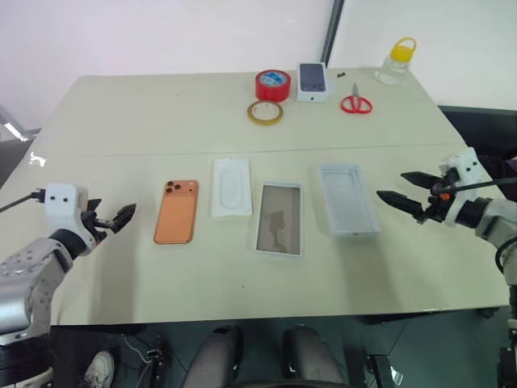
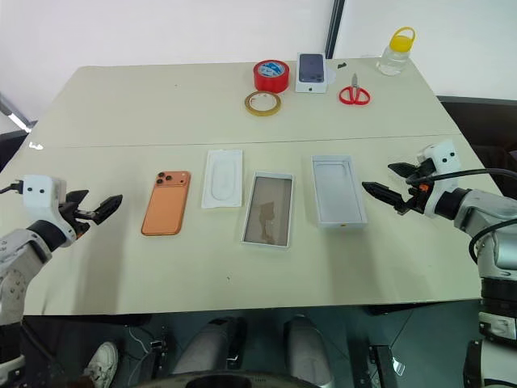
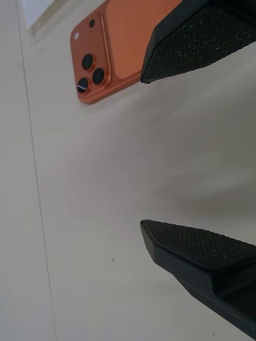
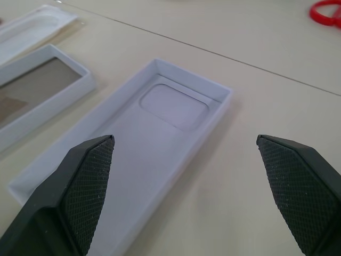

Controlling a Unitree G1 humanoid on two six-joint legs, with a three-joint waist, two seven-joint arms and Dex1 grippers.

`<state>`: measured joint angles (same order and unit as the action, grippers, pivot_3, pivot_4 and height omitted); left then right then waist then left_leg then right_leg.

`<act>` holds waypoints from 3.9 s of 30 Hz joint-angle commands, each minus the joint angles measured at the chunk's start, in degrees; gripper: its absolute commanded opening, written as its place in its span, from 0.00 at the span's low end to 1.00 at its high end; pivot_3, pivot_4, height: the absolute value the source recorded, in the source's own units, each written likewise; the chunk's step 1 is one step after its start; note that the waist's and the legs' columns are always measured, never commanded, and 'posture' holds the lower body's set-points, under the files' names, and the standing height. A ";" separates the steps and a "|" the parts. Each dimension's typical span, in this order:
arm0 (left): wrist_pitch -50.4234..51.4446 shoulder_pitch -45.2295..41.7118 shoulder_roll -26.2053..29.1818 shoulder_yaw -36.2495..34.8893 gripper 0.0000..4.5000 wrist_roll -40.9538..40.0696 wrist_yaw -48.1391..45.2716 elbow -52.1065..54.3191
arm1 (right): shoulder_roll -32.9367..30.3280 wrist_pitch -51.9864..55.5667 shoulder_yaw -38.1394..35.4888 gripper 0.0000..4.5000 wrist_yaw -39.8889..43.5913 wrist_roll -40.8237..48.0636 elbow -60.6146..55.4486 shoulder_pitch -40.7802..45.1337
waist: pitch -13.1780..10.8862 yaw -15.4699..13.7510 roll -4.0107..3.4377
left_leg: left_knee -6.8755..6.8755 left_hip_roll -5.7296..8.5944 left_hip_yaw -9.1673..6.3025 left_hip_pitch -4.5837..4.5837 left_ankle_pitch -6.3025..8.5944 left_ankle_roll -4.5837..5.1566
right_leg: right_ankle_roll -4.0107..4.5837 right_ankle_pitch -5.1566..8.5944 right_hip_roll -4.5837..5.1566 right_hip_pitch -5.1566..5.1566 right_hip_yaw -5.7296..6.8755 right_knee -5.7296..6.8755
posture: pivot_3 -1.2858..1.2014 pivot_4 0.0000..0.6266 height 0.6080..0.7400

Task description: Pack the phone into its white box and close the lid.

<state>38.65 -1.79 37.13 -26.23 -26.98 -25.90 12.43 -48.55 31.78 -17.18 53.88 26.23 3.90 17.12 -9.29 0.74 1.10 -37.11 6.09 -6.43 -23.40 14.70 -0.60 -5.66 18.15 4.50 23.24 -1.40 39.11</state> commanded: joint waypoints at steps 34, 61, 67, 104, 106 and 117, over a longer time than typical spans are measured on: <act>33.37 -22.59 -22.36 10.01 0.98 -12.21 19.83 7.57 | 9.44 3.34 21.19 1.00 -7.62 -1.71 -28.30 3.00 | 0.00 -0.06 0.06 | -0.12 0.02 -0.04 -0.01 -0.14 -0.24 | -0.01 0.00 -0.05 -0.02 0.04 0.03 | 0.52 0.24 1.00; 39.00 -32.78 -32.69 1.37 0.00 -9.10 25.56 -6.96 | 5.98 6.92 28.50 1.00 -3.82 -3.97 -36.80 1.66 | 0.02 -0.19 0.08 | -0.16 0.06 -0.06 -0.02 -0.16 -0.29 | -0.02 0.00 -0.03 -0.03 0.07 0.04 | 0.52 0.24 1.00; 37.99 -33.56 -32.65 -1.98 0.00 -10.94 25.25 -5.82 | 3.06 9.81 36.89 1.00 -3.82 -8.82 -38.02 1.47 | 0.02 -0.05 0.11 | -0.15 0.03 -0.06 -0.02 -0.16 -0.29 | -0.02 0.00 -0.05 -0.03 0.07 0.04 | 0.52 0.24 1.00; 40.83 -33.21 -32.17 -11.91 0.00 -22.64 31.50 0.96 | 20.93 -13.85 43.13 0.41 1.93 -23.50 -10.48 16.65 | 0.04 0.09 0.24 | -0.17 0.04 -0.12 -0.02 -0.21 -0.38 | -0.02 -0.01 -0.07 0.00 0.11 0.07 | 0.52 0.24 1.00; 42.14 -32.93 -32.80 -11.55 0.00 -23.32 32.04 1.80 | 20.80 -11.29 40.44 0.65 1.50 -21.74 -12.76 16.15 | 0.04 0.01 0.24 | -0.17 0.04 -0.12 -0.02 -0.21 -0.38 | -0.02 -0.01 -0.06 0.00 0.11 0.07 | 0.52 0.24 1.00; 53.59 -29.59 -40.97 -8.44 0.00 -22.13 36.20 10.92 | 13.91 -5.92 30.69 0.88 0.34 -18.91 -15.67 12.17 | 0.04 0.20 0.24 | -0.12 0.04 -0.10 -0.02 -0.21 -0.38 | -0.02 0.00 -0.07 0.01 0.08 0.08 | 0.52 0.24 1.00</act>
<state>91.33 -31.51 -3.75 -34.92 -49.32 9.64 20.33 -34.46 27.04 14.95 54.76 7.45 -11.20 29.14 -9.25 0.94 1.34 -37.23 6.13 -6.54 -23.41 14.49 -0.98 -5.68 18.14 4.43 23.25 -1.32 39.19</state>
